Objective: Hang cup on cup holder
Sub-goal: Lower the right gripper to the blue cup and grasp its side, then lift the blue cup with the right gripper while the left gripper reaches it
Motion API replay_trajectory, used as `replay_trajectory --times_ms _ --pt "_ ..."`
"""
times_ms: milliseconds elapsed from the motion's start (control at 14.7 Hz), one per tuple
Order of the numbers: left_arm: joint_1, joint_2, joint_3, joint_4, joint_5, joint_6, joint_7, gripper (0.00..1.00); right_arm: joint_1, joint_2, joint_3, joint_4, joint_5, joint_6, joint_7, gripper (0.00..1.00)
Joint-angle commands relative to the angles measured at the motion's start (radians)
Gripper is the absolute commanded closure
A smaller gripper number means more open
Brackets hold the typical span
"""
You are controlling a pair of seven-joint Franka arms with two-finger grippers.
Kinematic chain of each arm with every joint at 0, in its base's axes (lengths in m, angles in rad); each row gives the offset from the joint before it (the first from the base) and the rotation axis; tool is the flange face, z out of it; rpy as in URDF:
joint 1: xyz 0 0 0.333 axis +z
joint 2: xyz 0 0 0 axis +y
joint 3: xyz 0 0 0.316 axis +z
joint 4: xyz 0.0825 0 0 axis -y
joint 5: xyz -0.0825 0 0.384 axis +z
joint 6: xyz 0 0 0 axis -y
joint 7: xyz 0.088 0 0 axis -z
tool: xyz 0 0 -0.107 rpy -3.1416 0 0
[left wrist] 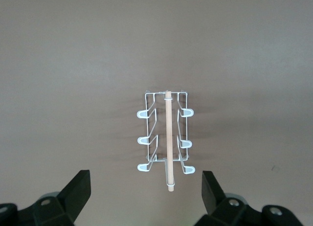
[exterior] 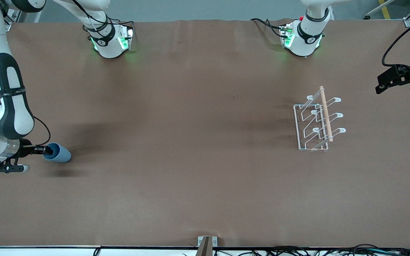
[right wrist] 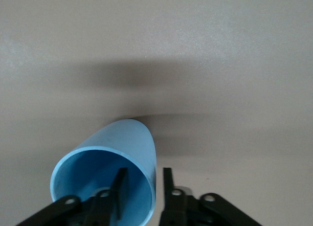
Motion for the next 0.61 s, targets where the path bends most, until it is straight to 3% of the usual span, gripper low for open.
replay_trajectory --times_ms 0,205,409,545 --pt "0.011 0.008 -0.006 0.026 -0.014 -0.020 0.013 0.00 -0.019 -0.012 0.016 -0.017 0.057 0.011 -0.017 0.94" --pt "0.011 0.008 -0.006 0.026 -0.014 -0.020 0.013 0.00 -0.012 -0.027 0.016 -0.017 0.065 -0.004 -0.023 0.99" --pt "0.012 0.008 -0.006 0.026 -0.014 -0.020 0.013 0.00 0.014 -0.105 0.039 -0.011 0.074 -0.138 -0.014 1.00" --pt "0.015 0.008 -0.006 0.026 -0.014 -0.020 0.013 0.00 0.033 -0.170 0.051 -0.011 0.141 -0.227 0.019 0.99"
